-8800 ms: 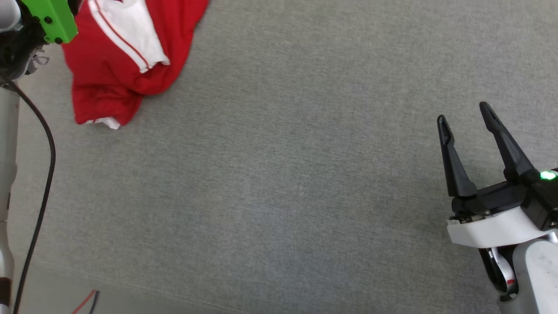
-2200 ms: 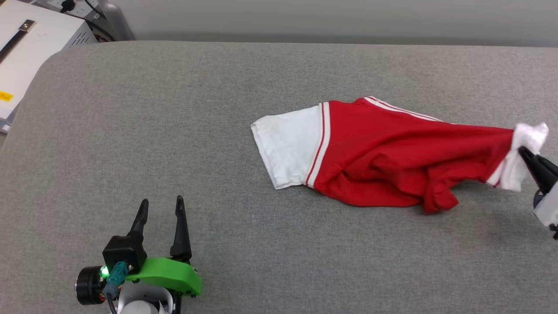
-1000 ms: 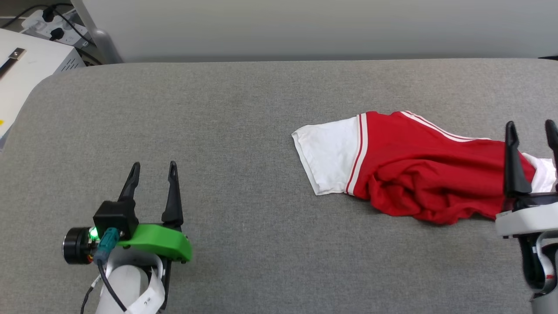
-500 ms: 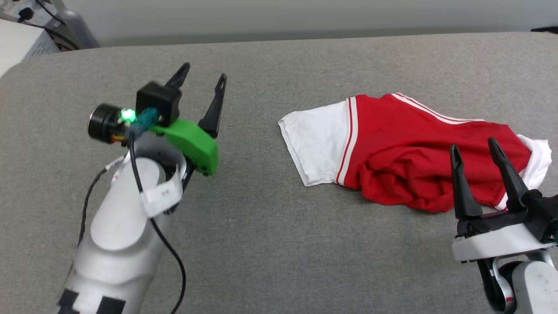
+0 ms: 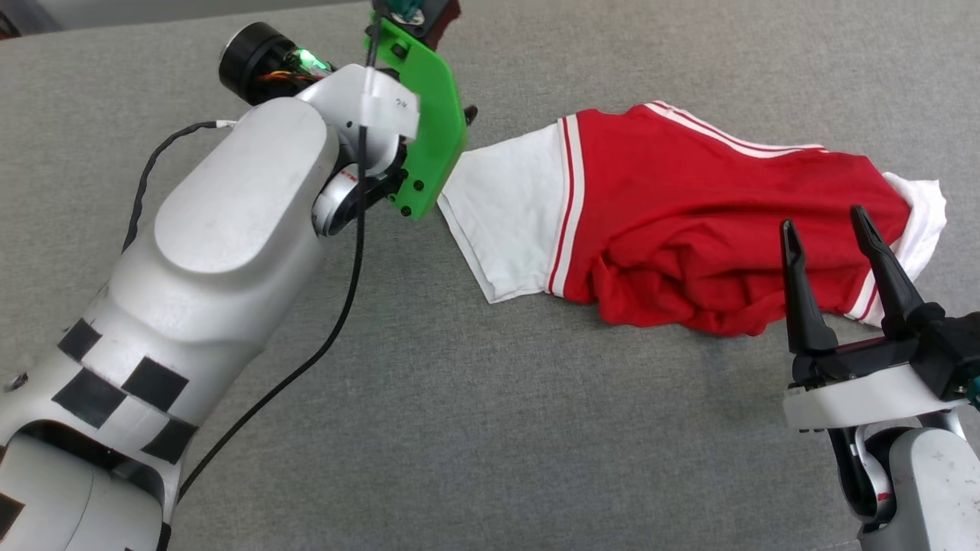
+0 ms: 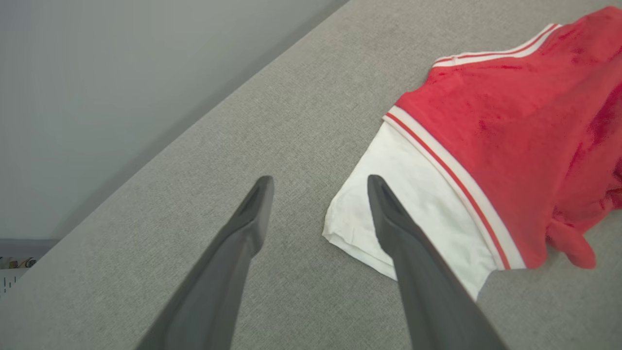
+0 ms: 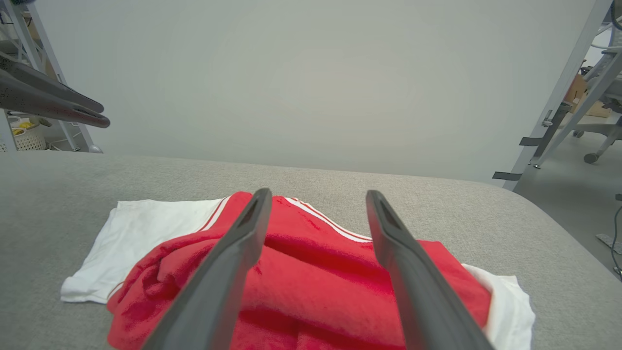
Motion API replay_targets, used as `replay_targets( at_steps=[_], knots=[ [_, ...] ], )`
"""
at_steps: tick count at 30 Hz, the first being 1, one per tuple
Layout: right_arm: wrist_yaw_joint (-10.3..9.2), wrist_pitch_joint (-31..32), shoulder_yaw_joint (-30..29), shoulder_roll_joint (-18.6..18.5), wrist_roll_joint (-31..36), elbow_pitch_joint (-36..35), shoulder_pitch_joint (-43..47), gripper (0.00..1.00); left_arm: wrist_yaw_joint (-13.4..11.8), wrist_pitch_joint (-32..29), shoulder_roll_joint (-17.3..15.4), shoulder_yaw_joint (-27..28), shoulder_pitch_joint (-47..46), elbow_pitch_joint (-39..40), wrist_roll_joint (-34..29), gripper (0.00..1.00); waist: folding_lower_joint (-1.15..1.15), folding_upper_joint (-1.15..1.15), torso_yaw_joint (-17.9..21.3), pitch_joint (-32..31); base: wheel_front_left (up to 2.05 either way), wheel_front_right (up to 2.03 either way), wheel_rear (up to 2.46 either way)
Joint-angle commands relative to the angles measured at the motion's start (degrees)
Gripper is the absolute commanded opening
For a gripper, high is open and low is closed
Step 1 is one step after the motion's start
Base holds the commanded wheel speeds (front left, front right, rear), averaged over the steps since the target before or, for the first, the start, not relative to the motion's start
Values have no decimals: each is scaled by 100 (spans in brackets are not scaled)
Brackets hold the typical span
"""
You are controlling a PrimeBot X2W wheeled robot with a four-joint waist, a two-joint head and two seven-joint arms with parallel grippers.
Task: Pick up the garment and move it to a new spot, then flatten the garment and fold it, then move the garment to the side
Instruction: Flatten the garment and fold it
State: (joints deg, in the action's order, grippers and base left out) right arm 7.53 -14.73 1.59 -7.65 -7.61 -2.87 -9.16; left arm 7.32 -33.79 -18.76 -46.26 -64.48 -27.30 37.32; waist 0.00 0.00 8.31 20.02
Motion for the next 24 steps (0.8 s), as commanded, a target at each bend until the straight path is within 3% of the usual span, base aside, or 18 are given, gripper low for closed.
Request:
replay_targets(
  at_steps=[1, 6, 16, 17, 18, 19, 24],
  knots=[
    [-4, -27, 16, 26, 74, -16, -124, 100, 16, -259, -54, -210, -192, -46, 205, 100, 0, 0, 289, 350, 0, 0, 0],
    [-4, -27, 72, 86, 108, -15, -272, 100, 16, -1004, -167, -1093, -631, -230, 691, 100, 0, 0, 461, 646, 0, 0, 0],
    [-4, -27, 105, 168, 133, 14, -445, 100, 16, -1168, -403, -2373, -707, -832, 1088, 100, 0, 0, 577, 907, 0, 0, 0],
    [-4, -27, 86, 168, 137, 23, -442, 100, 16, -1158, -419, -2451, -694, -835, 1134, 40, 0, 0, 550, 898, 0, 0, 0],
    [-4, -27, 67, 167, 139, 32, -440, 100, 16, -1121, -426, -2497, -690, -831, 1164, 7, 0, 0, 520, 883, 0, 0, 0],
    [-4, -27, 54, 163, 143, 40, -437, 100, 16, -1080, -430, -2536, -690, -823, 1186, 0, 0, 0, 487, 862, 0, 0, 0],
    [-4, -27, 1, 93, 160, 51, -408, 100, 16, -410, -414, -2601, -819, -702, 1346, 0, 0, 0, 220, 627, 0, 0, 0]
  ],
)
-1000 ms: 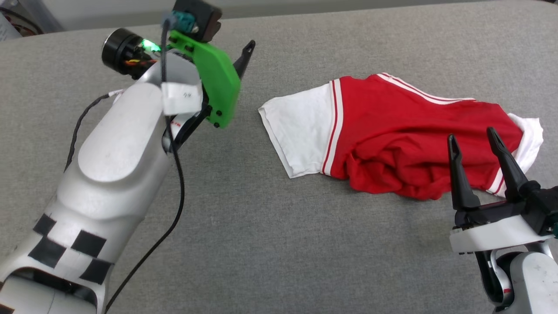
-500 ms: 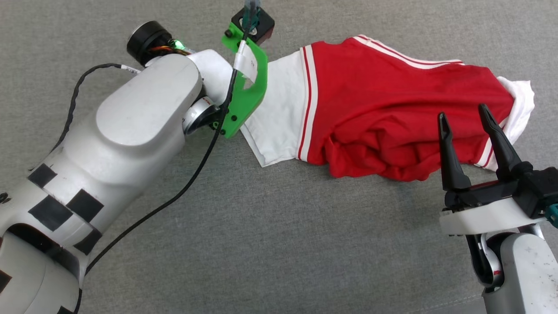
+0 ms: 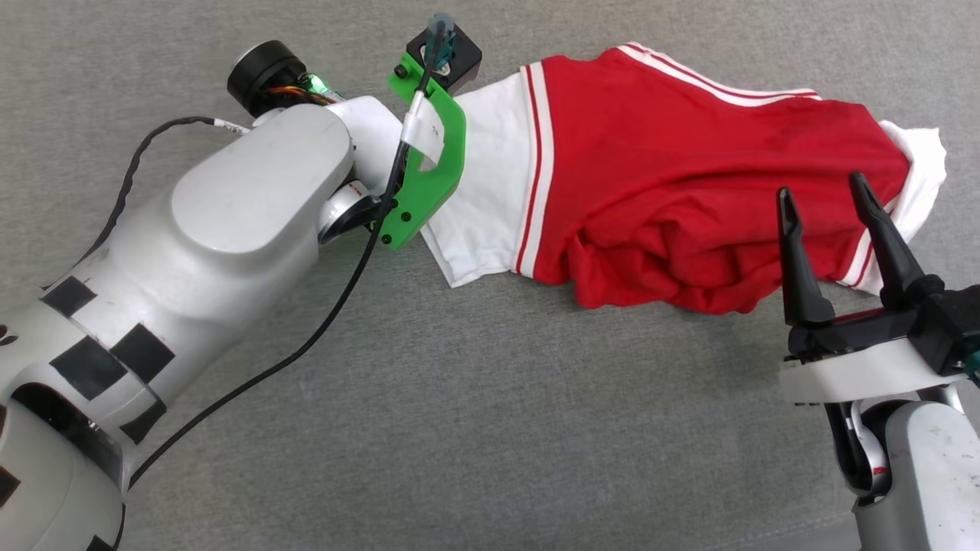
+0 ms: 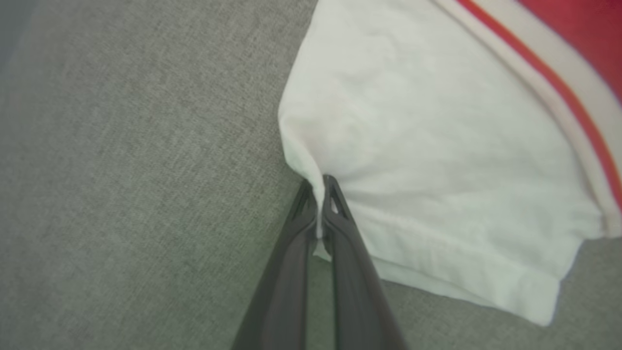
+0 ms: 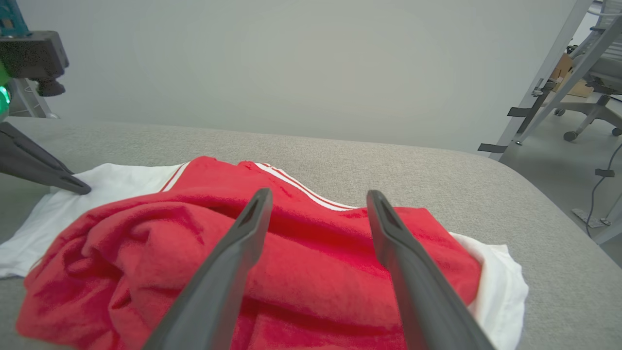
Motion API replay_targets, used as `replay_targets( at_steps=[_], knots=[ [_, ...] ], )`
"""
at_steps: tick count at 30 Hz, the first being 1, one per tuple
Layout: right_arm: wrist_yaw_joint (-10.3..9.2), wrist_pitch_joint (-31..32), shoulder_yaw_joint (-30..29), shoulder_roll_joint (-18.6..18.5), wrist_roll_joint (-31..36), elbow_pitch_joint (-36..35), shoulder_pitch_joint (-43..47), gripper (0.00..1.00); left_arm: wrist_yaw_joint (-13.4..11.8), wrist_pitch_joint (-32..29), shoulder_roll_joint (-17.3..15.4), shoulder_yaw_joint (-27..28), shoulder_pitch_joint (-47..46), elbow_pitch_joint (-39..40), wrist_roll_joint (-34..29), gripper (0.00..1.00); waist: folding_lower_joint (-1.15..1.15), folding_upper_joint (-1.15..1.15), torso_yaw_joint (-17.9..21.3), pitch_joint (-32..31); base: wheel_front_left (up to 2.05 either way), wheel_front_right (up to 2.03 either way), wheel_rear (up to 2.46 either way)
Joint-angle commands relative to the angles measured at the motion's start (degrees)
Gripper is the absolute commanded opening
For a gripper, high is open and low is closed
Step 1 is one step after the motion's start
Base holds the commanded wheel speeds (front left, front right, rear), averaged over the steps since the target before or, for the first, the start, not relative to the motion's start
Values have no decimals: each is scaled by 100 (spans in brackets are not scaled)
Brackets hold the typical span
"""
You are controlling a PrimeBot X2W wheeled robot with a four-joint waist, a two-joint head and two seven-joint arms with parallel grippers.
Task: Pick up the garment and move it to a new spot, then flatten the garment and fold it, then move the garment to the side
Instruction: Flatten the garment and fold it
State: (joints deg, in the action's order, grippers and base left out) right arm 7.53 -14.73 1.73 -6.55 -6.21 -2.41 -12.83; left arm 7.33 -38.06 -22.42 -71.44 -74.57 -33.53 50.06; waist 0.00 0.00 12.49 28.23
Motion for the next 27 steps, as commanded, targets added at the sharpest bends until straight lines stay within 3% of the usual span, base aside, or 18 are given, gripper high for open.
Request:
replay_targets(
  at_steps=[1, 6, 12, 19, 27],
  knots=[
    [-4, -27, -35, -33, 28, 9, -14, 100, 15, 207, -51, -66, 147, -56, 122, 0, 0, 0, -274, -266, 0, 0, 0],
    [-4, -27, -133, -96, 45, 45, 140, 100, 15, 823, -260, 58, 84, 112, 424, 0, 0, 0, -602, -582, 0, 0, 0],
    [-4, -27, -184, -146, 55, 72, 274, 100, 6, 1063, -892, 188, 297, 188, 706, 0, 0, 0, -878, -784, 0, 0, 0],
    [-4, -27, -166, -212, 59, 96, 292, 100, -267, 1213, -1549, 366, 778, 13, 971, 0, 0, 0, -905, -716, 0, 0, 0],
    [-4, -27, -188, -237, 74, 217, 284, 100, -440, 1483, -1607, 487, 1311, -577, 1271, 0, 0, 0, -720, -533, 0, 0, 0]
  ],
)
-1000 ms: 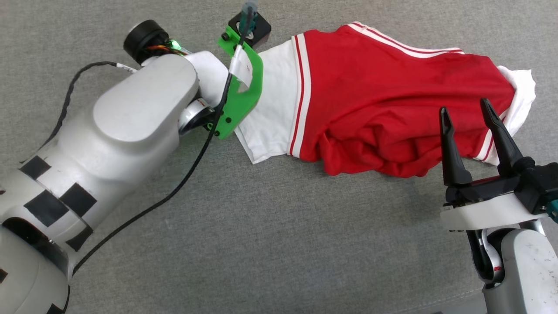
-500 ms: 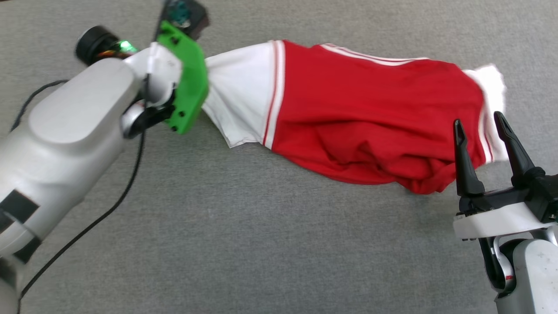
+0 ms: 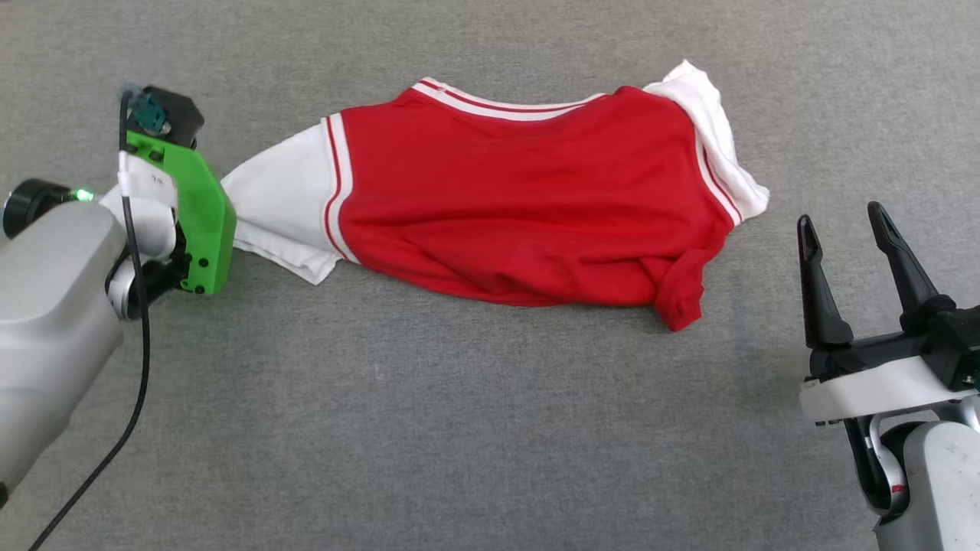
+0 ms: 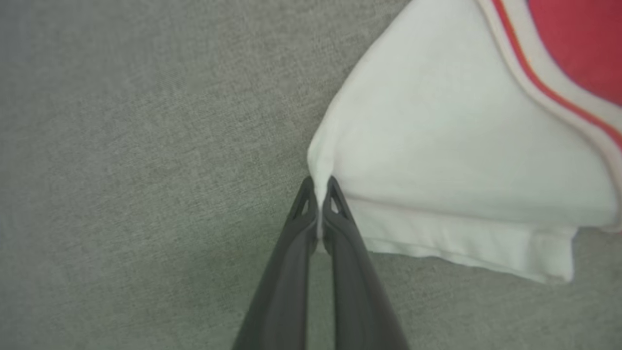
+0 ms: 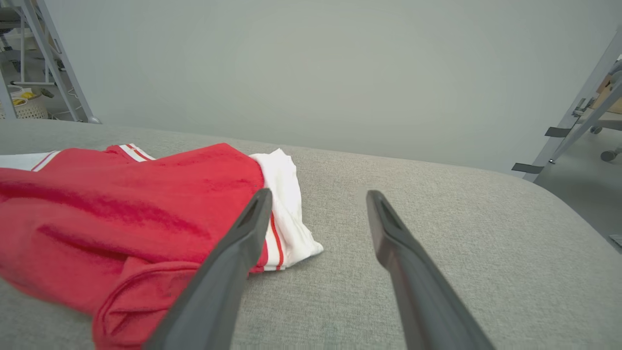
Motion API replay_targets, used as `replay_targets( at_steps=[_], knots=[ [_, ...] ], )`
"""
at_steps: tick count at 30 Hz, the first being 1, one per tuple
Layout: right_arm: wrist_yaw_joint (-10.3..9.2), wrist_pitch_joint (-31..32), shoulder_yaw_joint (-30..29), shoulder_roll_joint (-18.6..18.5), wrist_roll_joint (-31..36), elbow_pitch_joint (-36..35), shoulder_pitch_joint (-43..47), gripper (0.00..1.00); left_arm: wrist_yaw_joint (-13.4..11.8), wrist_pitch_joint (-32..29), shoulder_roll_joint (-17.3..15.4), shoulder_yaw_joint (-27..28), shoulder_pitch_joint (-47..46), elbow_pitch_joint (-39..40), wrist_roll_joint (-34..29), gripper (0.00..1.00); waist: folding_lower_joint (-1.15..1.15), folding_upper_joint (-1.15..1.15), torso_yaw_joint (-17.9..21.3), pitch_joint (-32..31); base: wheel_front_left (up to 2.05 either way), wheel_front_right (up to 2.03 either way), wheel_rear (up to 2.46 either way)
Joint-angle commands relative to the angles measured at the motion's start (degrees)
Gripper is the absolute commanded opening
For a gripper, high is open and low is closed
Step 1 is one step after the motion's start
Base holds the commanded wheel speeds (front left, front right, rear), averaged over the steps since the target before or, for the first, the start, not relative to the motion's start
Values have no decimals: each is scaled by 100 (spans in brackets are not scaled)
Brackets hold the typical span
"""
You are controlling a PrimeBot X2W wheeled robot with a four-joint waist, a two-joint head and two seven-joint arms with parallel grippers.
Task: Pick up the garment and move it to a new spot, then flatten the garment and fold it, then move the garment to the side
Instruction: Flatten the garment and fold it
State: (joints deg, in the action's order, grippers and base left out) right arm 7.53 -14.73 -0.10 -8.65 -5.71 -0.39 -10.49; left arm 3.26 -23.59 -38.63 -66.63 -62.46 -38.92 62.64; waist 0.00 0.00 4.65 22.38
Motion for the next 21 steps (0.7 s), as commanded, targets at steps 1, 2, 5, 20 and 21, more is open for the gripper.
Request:
replay_targets(
  at_steps=[1, 2, 5, 20, 21],
  knots=[
    [-4, -27, -6, -33, 23, 31, 53, 100, -36, 91, 39, 4, 138, -107, 13, 0, 0, 0, 75, 55, 0, 0, 0],
    [-4, -27, -5, -39, 20, 45, 54, 100, -36, 172, 78, 15, 189, -189, 29, 0, 0, 0, 87, 47, 0, 0, 0],
    [-4, -27, -27, -55, 4, 71, 55, 100, -62, 617, 161, 96, 286, -337, 7, 100, 0, 0, 102, -44, 0, 0, 0],
    [-4, -27, -275, -938, -417, 291, -508, 100, -1651, 3850, 128, 1221, 1736, 875, -592, 100, 0, 0, -390, -1109, 0, 0, 0],
    [-4, -12, -213, -1030, -467, 376, -563, 100, -1814, 3853, 126, 1436, 1872, 1114, -735, 100, 0, 0, -427, -1148, 0, 0, 0]
  ],
)
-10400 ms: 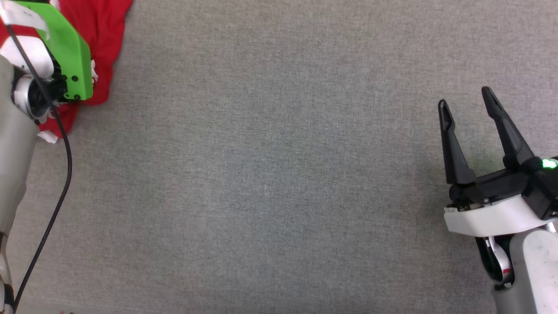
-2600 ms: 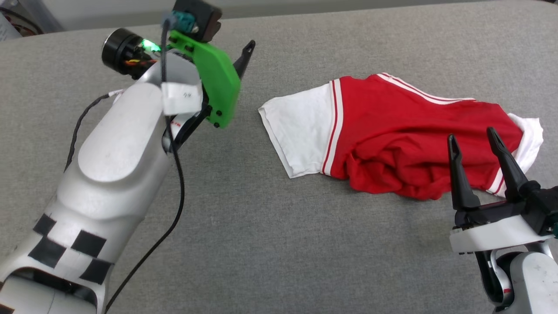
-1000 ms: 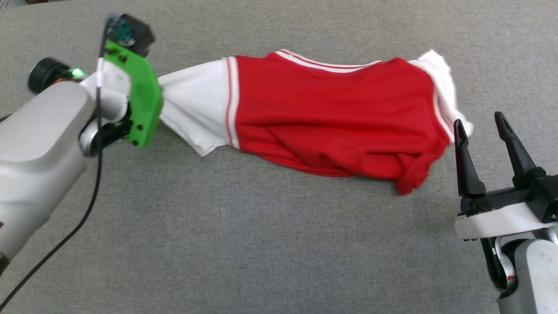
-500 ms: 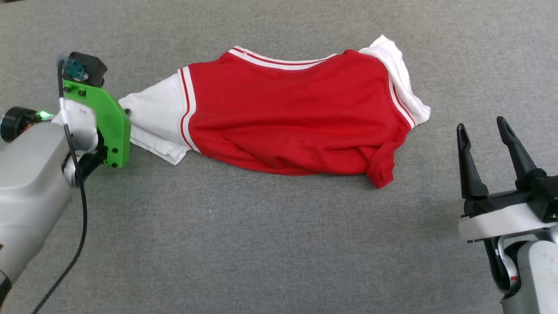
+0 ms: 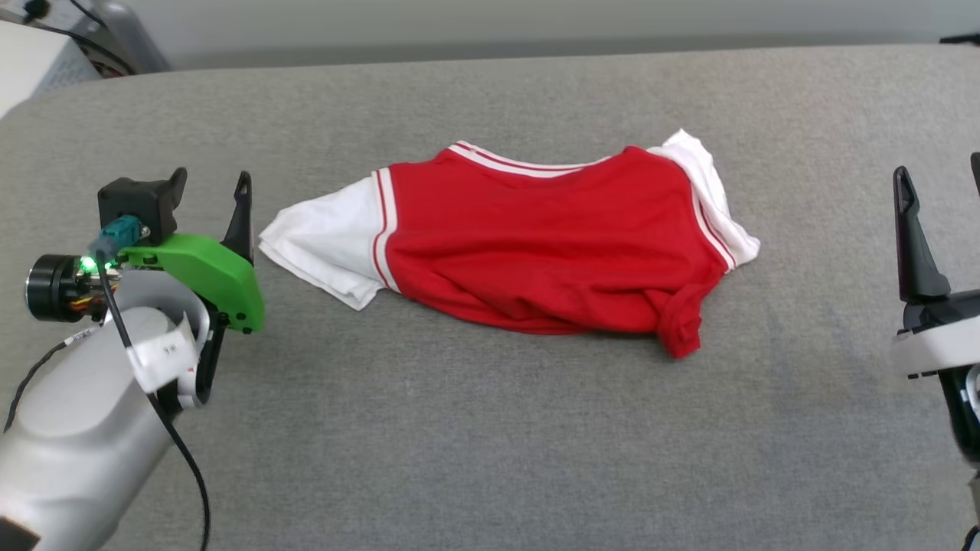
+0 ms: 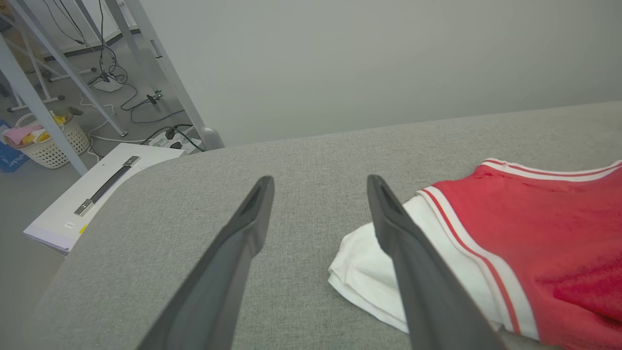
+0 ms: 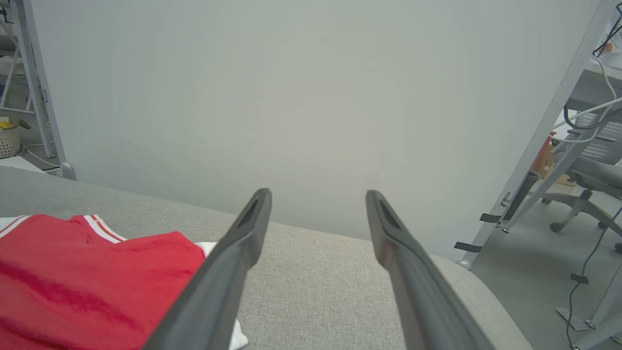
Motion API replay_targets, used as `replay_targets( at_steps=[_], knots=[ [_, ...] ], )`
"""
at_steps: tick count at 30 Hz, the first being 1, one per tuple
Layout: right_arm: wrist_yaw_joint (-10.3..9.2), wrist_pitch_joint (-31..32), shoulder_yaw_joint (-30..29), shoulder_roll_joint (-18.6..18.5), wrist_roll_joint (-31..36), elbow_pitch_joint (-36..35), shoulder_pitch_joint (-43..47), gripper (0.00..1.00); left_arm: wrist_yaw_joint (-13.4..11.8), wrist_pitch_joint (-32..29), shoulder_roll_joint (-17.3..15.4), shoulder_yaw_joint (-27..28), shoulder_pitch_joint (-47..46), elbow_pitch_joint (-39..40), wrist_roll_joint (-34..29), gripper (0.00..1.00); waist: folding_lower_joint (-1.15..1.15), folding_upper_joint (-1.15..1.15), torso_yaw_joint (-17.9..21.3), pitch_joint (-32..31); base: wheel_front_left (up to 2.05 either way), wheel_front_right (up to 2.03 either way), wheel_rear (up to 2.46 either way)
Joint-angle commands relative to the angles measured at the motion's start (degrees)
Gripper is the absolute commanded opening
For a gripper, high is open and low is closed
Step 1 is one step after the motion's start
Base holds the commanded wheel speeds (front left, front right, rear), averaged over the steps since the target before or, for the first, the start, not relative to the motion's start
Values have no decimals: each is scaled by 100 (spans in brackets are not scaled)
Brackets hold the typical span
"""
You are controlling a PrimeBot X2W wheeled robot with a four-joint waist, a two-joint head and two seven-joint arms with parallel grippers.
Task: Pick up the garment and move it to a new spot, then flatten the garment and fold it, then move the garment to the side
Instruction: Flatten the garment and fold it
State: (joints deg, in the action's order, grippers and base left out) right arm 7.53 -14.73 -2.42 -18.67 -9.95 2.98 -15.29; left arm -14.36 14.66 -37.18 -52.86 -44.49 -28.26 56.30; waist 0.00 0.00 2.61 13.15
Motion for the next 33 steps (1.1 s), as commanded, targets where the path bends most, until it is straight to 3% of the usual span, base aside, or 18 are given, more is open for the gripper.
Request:
replay_targets(
  at_steps=[1, 7, 13, 18, 24, 28, 33],
  knots=[
    [-4, 85, 109, -153, -108, 138, -165, 100, -239, 29, -17, 312, 305, 349, -300, 100, 0, 0, -268, -270, 0, 0, 0],
    [-4, 1087, 760, -814, -766, 319, -783, 100, -893, 32, 111, 1440, 1756, 1697, -1198, 100, 0, 0, -467, -390, 0, 0, 0],
    [-4, 2489, 1595, -1574, -1801, 530, -1492, 100, -1069, 33, 357, 2233, 2746, 2540, -1913, 100, 0, 0, -657, -295, 0, 0, 0],
    [-4, 3889, 2258, -2106, -2710, 786, -2019, 100, -1008, 33, 681, 2587, 3161, 2840, -2321, 100, 0, 0, -829, -101, 0, 0, 0],
    [-4, 5401, 2975, -2477, -3466, 1293, -2531, 100, -705, 33, 1083, 2915, 3261, 2831, -2712, 100, 0, 0, -1007, 249, 0, 0, 0],
    [-4, 5645, 3235, -2446, -3549, 1617, -2797, 100, -509, 33, 1333, 3123, 3141, 2819, -2962, 100, 0, 0, -1104, 555, 0, 0, 0],
    [-4, 5497, 3573, -2246, -3535, 2094, -2851, 100, -290, 33, 1651, 3319, 3019, 2796, -3258, 100, 0, 0, -1194, 809, 0, 0, 0]
  ],
)
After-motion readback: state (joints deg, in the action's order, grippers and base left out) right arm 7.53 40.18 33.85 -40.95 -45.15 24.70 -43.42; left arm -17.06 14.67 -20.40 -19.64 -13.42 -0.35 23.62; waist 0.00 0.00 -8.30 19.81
